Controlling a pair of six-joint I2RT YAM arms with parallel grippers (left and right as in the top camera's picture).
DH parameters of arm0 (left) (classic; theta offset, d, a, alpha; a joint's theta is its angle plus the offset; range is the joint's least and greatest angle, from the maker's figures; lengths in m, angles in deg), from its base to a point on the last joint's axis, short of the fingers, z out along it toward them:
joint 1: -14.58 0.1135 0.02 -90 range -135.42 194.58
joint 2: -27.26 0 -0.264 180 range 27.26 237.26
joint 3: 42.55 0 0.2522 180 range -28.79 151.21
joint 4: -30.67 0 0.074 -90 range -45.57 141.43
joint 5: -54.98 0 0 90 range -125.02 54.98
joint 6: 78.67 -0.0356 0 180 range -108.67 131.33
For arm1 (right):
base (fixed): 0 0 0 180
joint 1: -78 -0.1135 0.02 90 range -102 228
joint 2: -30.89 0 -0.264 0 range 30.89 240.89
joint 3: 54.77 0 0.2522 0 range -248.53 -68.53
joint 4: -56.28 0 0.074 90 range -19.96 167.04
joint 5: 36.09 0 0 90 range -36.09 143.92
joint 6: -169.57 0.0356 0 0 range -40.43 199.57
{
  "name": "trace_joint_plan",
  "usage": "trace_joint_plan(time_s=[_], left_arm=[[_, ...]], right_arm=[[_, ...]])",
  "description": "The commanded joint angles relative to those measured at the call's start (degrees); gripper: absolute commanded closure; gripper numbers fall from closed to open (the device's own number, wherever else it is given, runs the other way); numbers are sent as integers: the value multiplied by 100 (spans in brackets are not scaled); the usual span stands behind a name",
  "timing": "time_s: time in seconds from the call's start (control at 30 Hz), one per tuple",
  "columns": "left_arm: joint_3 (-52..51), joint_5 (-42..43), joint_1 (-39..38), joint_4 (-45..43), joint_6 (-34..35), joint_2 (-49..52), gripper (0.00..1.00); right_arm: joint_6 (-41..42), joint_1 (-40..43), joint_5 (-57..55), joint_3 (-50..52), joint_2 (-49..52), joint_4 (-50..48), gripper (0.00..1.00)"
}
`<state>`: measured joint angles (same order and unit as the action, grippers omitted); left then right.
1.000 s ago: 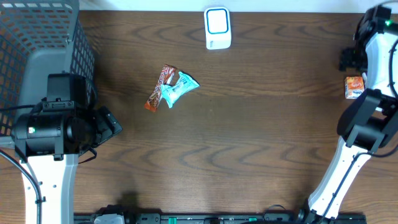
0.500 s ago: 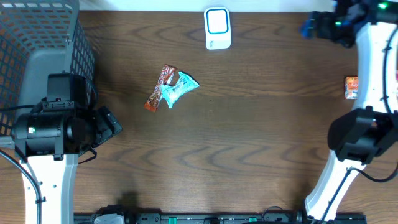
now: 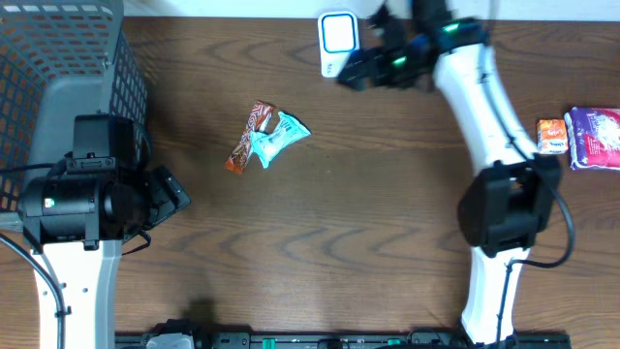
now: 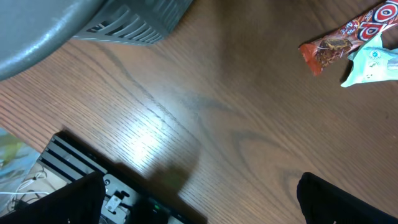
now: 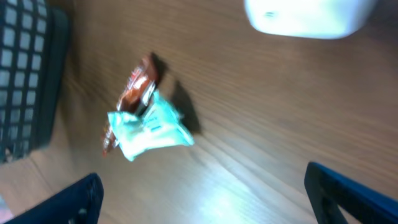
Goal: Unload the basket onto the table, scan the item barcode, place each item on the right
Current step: 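Swing the right gripper left over the green wipes pack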
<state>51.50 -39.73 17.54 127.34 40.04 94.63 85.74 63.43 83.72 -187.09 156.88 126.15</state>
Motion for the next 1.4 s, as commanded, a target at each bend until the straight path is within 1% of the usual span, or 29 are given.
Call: trace_joint_plan(time_s=[0.0,0.1,0.23,0.3,0.37,0.47,0.57,0.63,0.77,0.87,1.07,1.2,1.37], left_arm=[[0,-92,31,22,55,-4,2],[0,-92,31,22,55,-4,2],[0,-90,31,22,55,-4,2],[0,-90,31,22,55,-4,2],[0,-90,31,20,55,-4,2],[0,-90,31,22,52,-4,2],[0,-92,31,22,52,-4,2],[0,-90,31,22,55,-4,2],[0,-90,31,22,55,-4,2],[0,-92,28,20,52,-4,2],[0,-90,31,22,55,-4,2],[0,-90,31,22,52,-4,2],[0,-90,31,22,55,-4,2]], right_arm=[[1139,-476,-205,529,59,-455,1],[1880,-859,-210,898,59,-726,1],[1996,-1276,-280,1161,57,-970,1],[2022,-1438,-485,1167,59,-1001,4],[2118,-1534,-595,1167,57,-1001,4],[2420,-1622,-595,1167,59,-1012,6],[2824,-1652,-597,1167,57,-1016,10],[2990,-1661,-599,1167,57,-1036,14],[3180,-1665,-828,1172,59,-1027,15],[3206,-1668,-855,1178,59,-1025,13],[3565,-1720,-920,1178,59,-1049,14],[3965,-1821,-1375,1180,59,-1047,19],[4415,-2006,-1694,1182,61,-1088,21]])
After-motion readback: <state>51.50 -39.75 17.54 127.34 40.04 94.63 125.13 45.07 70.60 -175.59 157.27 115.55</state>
